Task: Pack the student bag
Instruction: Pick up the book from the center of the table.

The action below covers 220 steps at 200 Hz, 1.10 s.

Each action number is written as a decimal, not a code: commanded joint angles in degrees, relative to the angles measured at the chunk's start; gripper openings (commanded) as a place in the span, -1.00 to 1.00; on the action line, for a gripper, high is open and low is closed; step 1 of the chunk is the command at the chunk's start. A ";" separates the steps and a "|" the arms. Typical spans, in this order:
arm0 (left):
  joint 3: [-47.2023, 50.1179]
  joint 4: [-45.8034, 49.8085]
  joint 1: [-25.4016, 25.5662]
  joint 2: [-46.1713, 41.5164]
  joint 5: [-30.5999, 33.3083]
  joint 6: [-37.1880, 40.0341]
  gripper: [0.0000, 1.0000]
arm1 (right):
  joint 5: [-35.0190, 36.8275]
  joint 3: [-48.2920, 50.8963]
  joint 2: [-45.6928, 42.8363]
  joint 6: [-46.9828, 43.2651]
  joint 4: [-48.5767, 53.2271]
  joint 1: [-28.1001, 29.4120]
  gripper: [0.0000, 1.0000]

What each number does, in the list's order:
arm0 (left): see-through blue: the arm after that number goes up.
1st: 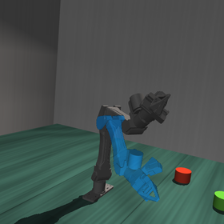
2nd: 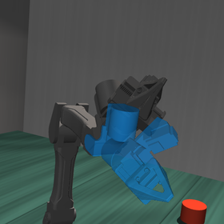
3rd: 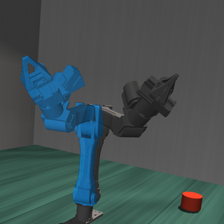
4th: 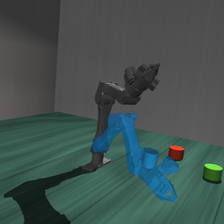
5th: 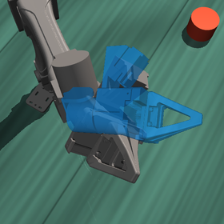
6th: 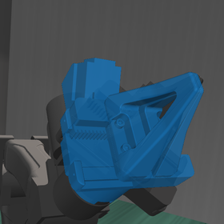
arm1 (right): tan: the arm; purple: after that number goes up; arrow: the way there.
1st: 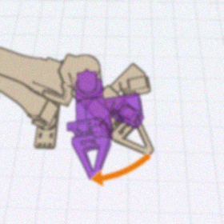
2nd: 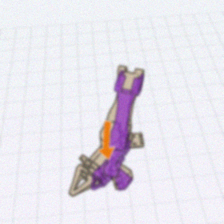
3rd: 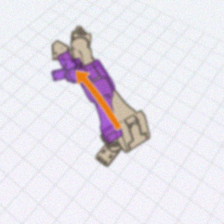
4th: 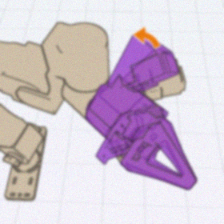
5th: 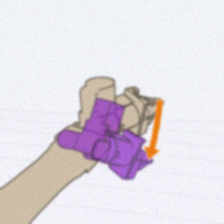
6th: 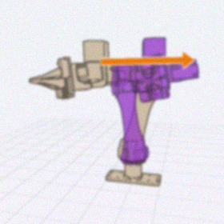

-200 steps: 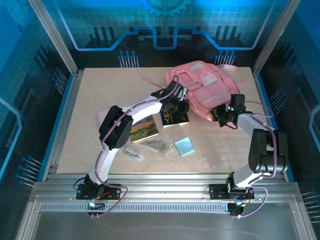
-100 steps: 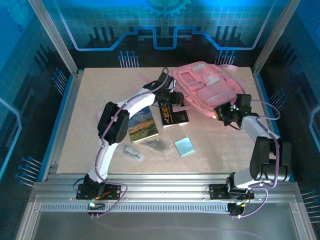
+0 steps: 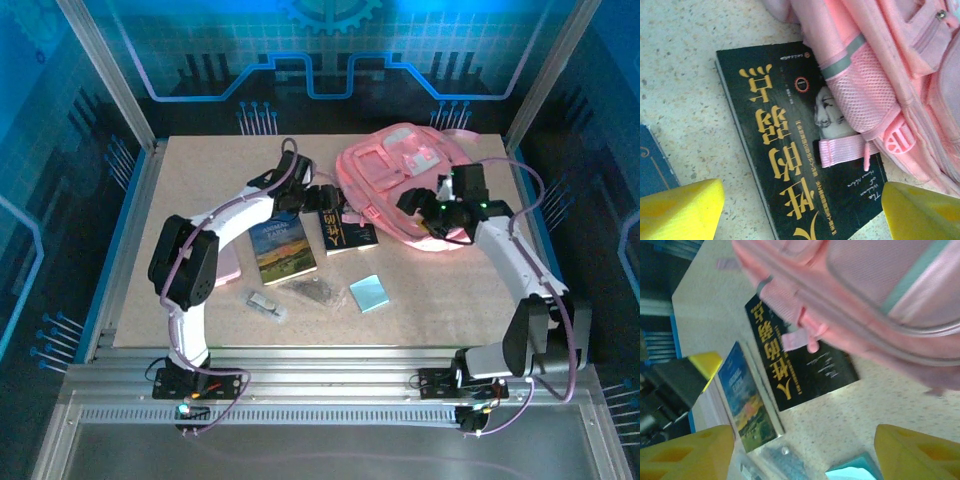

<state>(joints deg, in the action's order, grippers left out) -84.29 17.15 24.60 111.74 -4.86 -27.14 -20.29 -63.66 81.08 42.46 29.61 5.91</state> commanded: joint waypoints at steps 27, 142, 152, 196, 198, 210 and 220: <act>6.40 0.05 -1.55 -6.42 2.86 -3.41 0.66 | 1.73 -11.76 14.58 -9.93 1.43 12.57 0.38; 26.07 5.56 -11.05 -20.69 6.78 -10.47 0.56 | -0.77 -26.66 42.09 -10.90 -9.05 28.69 -0.10; 27.25 4.11 -11.07 -19.82 5.76 -11.01 0.50 | 0.01 -27.50 43.27 -11.36 -8.41 29.05 -0.11; 29.02 -2.33 -10.98 -13.34 2.85 -13.53 0.24 | -1.71 -28.88 45.44 -9.94 -9.86 29.78 -0.19; 28.97 -2.44 -10.93 -12.92 2.78 -13.60 0.23 | -2.08 -28.78 45.34 -9.76 -10.12 29.77 -0.20; 28.58 -2.96 -10.93 -10.94 2.67 -13.84 0.18 | -3.48 -28.00 44.35 -8.63 -11.41 29.86 -0.21; 28.47 -3.54 -10.89 -9.42 2.62 -13.94 0.17 | -4.62 -27.10 43.34 -8.06 -12.76 29.85 -0.22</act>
<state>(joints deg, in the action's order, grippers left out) -56.31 16.62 13.82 98.91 -0.25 -39.31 -21.39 -91.09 125.71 32.84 20.47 34.85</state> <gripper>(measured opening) 0.590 0.396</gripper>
